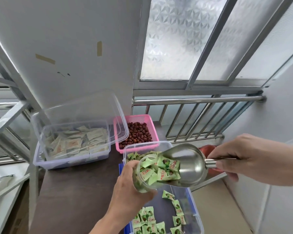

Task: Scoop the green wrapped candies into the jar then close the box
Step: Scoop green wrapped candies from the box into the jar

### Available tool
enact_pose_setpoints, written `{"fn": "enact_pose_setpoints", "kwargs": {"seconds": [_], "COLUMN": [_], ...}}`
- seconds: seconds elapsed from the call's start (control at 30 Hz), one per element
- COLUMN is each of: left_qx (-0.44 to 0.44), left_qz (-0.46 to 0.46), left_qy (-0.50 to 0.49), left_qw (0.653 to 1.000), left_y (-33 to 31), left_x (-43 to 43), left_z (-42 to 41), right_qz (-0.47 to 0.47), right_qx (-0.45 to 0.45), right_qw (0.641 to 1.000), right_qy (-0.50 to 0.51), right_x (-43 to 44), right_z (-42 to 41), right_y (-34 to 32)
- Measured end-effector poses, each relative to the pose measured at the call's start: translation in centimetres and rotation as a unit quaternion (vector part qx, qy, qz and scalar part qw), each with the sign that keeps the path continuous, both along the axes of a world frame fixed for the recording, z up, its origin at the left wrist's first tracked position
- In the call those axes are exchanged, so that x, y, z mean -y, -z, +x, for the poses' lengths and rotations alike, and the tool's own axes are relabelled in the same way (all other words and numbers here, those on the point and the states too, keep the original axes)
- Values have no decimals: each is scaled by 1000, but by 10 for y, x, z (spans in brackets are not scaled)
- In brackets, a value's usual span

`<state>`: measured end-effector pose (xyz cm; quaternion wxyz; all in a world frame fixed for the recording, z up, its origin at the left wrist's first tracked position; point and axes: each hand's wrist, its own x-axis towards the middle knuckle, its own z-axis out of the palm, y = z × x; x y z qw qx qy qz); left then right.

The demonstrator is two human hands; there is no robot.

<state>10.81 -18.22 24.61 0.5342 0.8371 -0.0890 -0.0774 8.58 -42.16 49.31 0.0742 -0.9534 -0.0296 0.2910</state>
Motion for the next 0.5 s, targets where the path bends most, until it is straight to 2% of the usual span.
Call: {"fn": "enact_pose_setpoints", "kwargs": {"seconds": [0.23, 0.37, 0.5], "left_qx": [-8, -22, -29], "left_qz": [-38, -48, -60], "left_qy": [-2, 5, -1], "left_qw": [999, 999, 998], "left_y": [3, 5, 7], "left_x": [4, 8, 8], "left_z": [-3, -4, -2], "right_qz": [-32, -38, -71], "right_qx": [36, 56, 113], "right_qw": [999, 997, 990], "right_qy": [13, -21, -41], "right_x": [2, -9, 0], "right_z": [-4, 0, -10], "right_y": [-9, 1, -12]}}
